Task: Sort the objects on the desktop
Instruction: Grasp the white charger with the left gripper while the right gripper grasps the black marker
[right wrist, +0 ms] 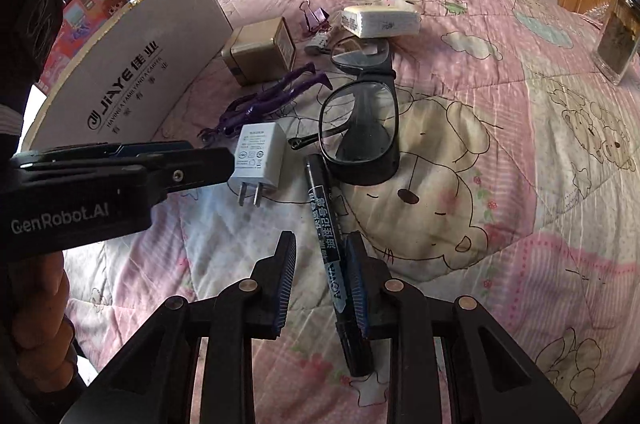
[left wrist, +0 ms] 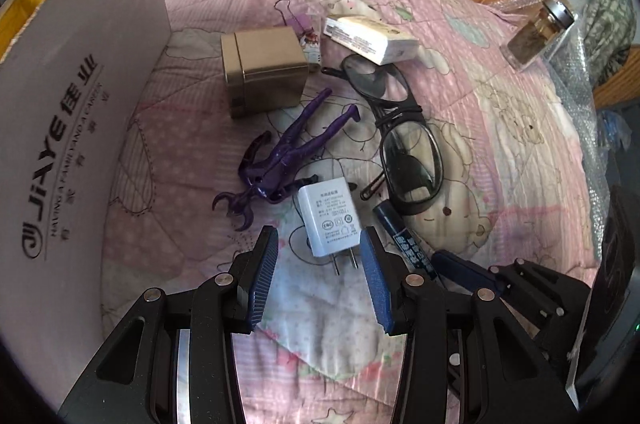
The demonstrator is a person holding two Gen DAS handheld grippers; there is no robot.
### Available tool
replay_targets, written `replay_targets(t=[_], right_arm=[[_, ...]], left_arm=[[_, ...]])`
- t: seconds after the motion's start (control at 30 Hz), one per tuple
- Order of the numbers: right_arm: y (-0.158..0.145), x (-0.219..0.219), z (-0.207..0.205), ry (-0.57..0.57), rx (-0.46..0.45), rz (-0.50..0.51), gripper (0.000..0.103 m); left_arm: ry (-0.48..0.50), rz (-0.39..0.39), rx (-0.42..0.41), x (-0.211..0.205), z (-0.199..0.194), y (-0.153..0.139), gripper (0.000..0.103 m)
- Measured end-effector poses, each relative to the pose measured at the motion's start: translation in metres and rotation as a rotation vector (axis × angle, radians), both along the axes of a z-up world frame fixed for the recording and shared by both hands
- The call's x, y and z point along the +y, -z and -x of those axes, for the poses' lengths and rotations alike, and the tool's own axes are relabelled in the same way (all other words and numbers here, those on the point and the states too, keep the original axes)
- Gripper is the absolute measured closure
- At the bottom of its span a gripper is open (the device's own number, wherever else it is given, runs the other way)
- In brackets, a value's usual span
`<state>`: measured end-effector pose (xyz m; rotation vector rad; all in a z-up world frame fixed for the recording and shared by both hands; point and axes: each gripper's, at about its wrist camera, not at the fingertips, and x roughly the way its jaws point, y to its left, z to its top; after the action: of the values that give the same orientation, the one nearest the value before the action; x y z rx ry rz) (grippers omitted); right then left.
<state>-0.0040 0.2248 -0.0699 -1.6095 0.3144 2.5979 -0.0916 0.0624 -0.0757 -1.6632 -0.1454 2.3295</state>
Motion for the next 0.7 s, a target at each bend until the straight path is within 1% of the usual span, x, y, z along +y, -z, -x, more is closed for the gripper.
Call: replay_targets(t=[0.03,0.07,0.1,0.2,0.23,0.3,0.37,0.4,0.47,0.5,0.57,0.6,0.7], right_arm=[[0.005,0.001,0.002,0.002,-0.013,-0.013,0.075],[0.009,0.002,0.003,0.001,-0.017,-0.014,0.076],[0.008,0.003,0.003,-0.001,-0.005,-0.012,0.076],[0.008,0.004,0.004,-0.003,-0.013,-0.005,0.076],[0.008,0.004,0.004,-0.006,-0.015,-0.007,0.076],[0.008,0.004,0.004,-0.007,-0.024,-0.015,0.085],[0.008,0.007,0.003,0.002,-0.032,0.005,0.086],[0.007,0.009,0.003,0.009,-0.034,0.016,0.088],[0.006,0.011,0.001,0.019,-0.035,0.033,0.088],[0.005,0.012,0.000,0.023,-0.033,0.040,0.088],[0.003,0.016,-0.002,0.035,-0.026,0.055,0.088],[0.001,0.018,-0.002,0.041,-0.024,0.063,0.088],[-0.001,0.019,-0.003,0.048,-0.023,0.076,0.088]], left_arm=[[-0.002,0.003,-0.007,0.001,0.004,0.004,0.058],[-0.002,-0.006,-0.011,0.002,0.007,0.008,0.054],[-0.003,-0.024,-0.016,0.004,0.009,0.010,0.053],[-0.005,-0.039,-0.032,0.009,0.012,0.016,0.051],[-0.004,-0.034,-0.031,0.011,0.012,0.017,0.051],[0.006,-0.004,-0.007,0.016,0.010,0.017,0.050],[0.023,0.032,0.017,0.023,0.009,0.016,0.049],[0.026,0.039,0.026,0.024,0.009,0.016,0.049],[0.033,0.044,0.047,0.026,0.008,0.017,0.050],[0.034,0.045,0.057,0.026,0.008,0.016,0.053],[0.039,0.042,0.065,0.026,0.007,0.016,0.079],[0.036,0.042,0.061,0.025,0.008,0.016,0.080],[0.020,0.001,0.046,0.017,0.008,0.016,0.080]])
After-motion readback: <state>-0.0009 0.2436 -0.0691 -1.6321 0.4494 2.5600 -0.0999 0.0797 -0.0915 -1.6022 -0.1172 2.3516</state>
